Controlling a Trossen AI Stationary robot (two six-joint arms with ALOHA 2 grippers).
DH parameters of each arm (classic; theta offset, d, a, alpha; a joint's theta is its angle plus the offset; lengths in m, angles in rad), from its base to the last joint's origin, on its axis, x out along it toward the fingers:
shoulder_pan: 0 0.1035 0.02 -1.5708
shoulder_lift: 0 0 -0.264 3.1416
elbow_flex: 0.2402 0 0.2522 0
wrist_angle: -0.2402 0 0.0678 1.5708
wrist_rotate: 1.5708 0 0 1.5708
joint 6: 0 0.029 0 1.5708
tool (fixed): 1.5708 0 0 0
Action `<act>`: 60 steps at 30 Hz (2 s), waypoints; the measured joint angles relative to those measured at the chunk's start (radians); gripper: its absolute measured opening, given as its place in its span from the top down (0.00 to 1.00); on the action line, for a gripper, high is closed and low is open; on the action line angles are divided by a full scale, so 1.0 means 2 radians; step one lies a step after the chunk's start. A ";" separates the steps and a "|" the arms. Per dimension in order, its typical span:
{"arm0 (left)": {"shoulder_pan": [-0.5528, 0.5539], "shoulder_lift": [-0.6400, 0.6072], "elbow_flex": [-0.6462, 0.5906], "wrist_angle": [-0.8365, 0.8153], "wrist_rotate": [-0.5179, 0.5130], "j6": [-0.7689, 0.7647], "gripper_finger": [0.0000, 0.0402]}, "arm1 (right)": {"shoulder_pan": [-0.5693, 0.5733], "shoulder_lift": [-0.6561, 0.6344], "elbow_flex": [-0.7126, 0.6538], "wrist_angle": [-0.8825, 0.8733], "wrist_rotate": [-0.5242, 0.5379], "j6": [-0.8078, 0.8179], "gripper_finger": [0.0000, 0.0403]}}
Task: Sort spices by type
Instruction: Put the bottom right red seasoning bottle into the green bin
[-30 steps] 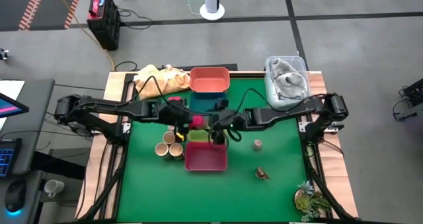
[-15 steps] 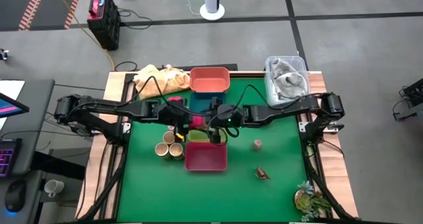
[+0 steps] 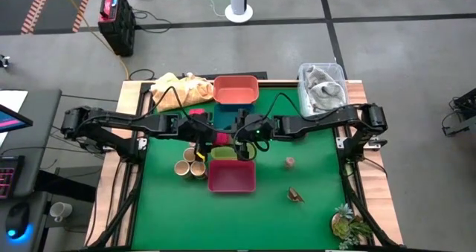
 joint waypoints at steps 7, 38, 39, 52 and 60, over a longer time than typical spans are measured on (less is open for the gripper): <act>0.000 0.000 0.000 0.028 0.000 0.009 0.50 | 0.000 0.000 0.000 -0.001 0.000 -0.005 0.24; 0.000 -0.022 0.001 -0.004 -0.101 -0.060 0.32 | -0.023 -0.002 0.001 -0.047 0.006 -0.005 0.46; 0.000 -0.026 0.001 -0.005 -0.101 -0.065 0.32 | -0.023 -0.002 0.001 -0.054 0.007 -0.004 0.46; -0.048 -0.108 -0.094 0.118 -0.136 -0.092 0.32 | -0.022 -0.002 -0.129 0.166 0.001 0.037 0.45; -0.056 -0.142 -0.102 0.180 -0.163 -0.091 0.32 | -0.022 0.000 -0.237 0.345 0.009 0.052 0.44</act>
